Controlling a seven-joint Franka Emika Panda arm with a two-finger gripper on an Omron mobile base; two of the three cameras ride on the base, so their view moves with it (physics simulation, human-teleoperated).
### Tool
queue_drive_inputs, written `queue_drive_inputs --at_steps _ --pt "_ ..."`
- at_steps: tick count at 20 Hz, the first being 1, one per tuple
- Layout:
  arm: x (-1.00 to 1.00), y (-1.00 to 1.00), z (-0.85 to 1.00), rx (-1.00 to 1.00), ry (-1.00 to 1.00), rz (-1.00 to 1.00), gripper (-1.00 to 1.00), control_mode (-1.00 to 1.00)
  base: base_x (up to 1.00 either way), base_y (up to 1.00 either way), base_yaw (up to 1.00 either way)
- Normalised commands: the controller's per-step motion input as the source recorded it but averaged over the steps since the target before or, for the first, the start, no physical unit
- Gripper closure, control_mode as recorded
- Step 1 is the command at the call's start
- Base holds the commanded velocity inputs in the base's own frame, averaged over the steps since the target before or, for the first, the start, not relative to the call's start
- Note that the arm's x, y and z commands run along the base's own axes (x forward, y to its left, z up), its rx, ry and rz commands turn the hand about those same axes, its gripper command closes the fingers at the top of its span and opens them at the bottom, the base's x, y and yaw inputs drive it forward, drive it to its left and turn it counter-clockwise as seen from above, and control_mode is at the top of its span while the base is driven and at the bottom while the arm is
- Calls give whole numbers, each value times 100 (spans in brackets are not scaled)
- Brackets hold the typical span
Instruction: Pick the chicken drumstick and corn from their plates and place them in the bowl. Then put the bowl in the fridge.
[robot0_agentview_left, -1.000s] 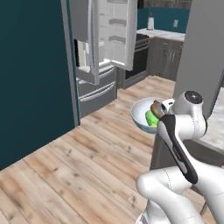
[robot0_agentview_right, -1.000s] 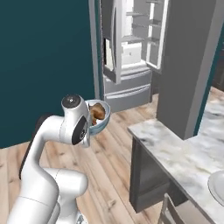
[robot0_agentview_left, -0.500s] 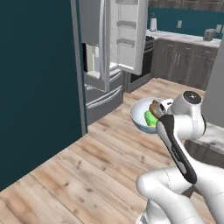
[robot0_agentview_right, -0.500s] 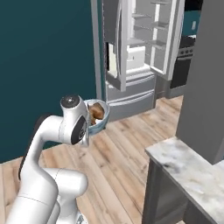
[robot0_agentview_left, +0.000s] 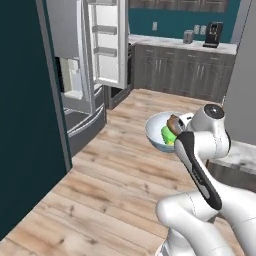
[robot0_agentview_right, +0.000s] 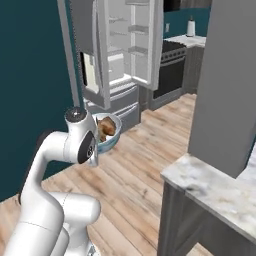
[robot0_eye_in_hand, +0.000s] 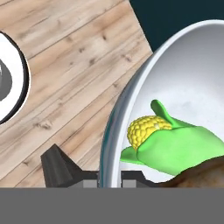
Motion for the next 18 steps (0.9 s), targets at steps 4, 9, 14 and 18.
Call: queue_drive_inputs --at_steps 4,9,14,18 --pt "0 0 0 0 0 0 100 100 58 26 -41" --pt "0 0 0 0 0 0 100 100 62 37 -32" --pt "0 0 0 0 0 0 100 100 67 40 -27" --pt "0 0 0 0 0 0 100 100 63 34 -38"
